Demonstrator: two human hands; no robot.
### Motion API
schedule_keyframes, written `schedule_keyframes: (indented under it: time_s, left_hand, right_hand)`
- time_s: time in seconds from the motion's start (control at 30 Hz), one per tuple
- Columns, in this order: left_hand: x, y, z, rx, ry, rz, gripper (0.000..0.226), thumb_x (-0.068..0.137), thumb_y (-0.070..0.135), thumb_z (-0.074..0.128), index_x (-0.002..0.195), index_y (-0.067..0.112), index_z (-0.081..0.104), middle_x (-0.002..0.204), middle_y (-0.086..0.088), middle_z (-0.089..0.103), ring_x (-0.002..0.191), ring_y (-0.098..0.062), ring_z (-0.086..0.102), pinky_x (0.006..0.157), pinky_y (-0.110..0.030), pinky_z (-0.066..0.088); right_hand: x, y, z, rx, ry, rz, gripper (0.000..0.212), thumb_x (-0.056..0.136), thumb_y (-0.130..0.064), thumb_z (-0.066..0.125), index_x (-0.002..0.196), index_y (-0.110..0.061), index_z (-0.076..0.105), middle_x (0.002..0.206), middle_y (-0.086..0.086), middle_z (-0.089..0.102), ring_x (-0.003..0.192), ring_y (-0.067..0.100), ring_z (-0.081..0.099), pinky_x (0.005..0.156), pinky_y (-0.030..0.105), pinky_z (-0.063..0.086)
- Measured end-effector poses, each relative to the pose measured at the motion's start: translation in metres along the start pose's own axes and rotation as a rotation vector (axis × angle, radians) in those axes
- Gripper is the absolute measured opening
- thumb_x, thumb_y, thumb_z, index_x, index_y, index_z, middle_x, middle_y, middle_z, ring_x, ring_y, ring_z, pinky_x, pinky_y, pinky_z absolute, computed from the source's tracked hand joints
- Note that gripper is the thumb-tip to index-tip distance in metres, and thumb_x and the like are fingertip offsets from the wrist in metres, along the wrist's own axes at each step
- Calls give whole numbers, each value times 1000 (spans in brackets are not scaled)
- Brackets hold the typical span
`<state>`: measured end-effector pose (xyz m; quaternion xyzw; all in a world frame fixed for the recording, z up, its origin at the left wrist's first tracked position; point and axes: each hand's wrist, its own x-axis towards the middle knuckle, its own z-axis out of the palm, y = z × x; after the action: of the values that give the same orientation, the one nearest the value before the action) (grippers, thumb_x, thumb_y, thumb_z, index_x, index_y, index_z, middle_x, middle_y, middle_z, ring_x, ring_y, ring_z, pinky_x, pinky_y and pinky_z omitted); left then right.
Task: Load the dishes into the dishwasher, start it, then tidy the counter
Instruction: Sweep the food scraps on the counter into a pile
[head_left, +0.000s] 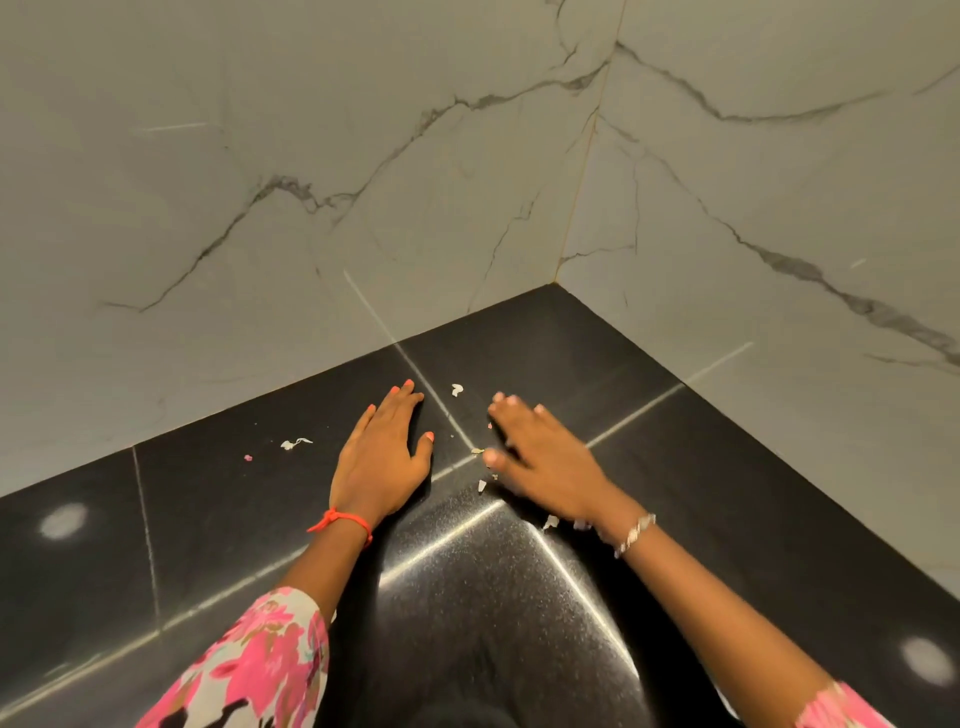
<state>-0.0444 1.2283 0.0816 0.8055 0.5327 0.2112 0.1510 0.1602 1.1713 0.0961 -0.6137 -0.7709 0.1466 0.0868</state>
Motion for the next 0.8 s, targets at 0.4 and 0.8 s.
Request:
schedule_keyframes:
  time_s: [0.4, 0.8]
  left_hand:
    - [0, -3, 2, -37, -18, -1, 52, 97, 26, 39, 146, 19, 26, 156, 5, 19, 144, -6, 12, 119, -27, 4]
    - [2, 0, -6, -90, -133, -30, 55, 95, 18, 43, 147, 16, 26, 156, 2, 17, 145, -13, 12, 118, -30, 5]
  right_hand:
    - [59, -3, -3, 138, -18, -6, 64, 96, -52, 29, 150, -22, 11, 158, -8, 4, 144, 3, -1, 121, 33, 4]
    - [-56, -49, -1, 244, -247, -176, 60, 97, -49, 30, 149, -32, 6, 153, -24, -2, 137, -15, -7, 113, 11, -7]
